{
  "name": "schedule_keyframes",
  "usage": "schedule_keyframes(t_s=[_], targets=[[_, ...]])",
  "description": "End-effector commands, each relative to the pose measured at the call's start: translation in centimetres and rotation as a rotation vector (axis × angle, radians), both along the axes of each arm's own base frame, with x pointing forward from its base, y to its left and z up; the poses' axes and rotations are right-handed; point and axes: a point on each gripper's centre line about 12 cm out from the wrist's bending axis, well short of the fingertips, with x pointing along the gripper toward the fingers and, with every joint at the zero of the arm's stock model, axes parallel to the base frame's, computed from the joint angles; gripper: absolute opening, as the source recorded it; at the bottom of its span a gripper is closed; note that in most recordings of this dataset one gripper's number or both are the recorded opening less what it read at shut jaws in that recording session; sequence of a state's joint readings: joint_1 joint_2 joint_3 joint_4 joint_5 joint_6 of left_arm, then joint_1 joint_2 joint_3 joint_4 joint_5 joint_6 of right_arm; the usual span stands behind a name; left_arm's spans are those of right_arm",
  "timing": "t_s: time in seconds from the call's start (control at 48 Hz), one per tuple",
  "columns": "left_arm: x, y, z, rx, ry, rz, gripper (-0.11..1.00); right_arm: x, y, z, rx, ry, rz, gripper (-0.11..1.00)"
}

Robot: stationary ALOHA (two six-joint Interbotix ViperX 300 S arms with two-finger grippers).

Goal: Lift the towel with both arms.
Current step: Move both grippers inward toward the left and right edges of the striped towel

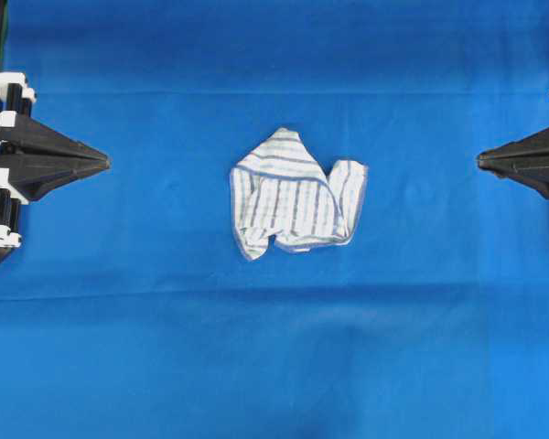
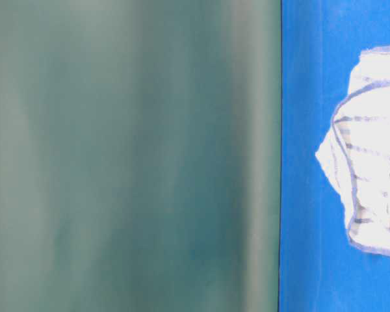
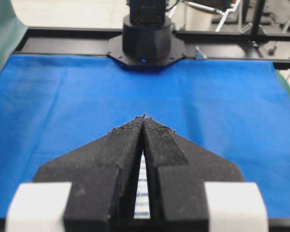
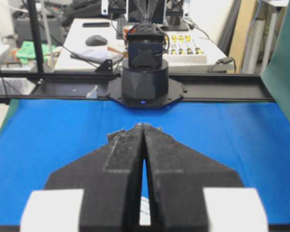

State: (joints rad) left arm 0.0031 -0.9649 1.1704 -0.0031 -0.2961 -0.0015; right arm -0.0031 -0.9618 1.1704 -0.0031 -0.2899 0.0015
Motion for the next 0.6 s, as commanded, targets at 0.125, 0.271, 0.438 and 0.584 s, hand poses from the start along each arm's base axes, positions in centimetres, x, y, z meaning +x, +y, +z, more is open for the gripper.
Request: schedule_keyframes(t_s=[0.125,0.271,0.438,0.584], targets=[[0.4,-0.1,0.6,-0.006,-0.008,-0.003,0.0,0.6,0.0,0.5,-0.003,0.032,0.0,0.0],[1.3,-0.1,-0.3,-0.006,0.022,-0.003,0.0,1.5,0.0,-0.4,0.003,0.118,0.0,0.0],[3.2,0.0,-2.1,-0.007,0.081,0.002,0.0,2.9,0.0,-2.4,0.008,0.216,0.001,0.0],[5.0,0.0,-3.6,-0.01,0.143,0.004,0.0,4.4,0.0,-4.7,0.014,0.308,-0.001,0.0]])
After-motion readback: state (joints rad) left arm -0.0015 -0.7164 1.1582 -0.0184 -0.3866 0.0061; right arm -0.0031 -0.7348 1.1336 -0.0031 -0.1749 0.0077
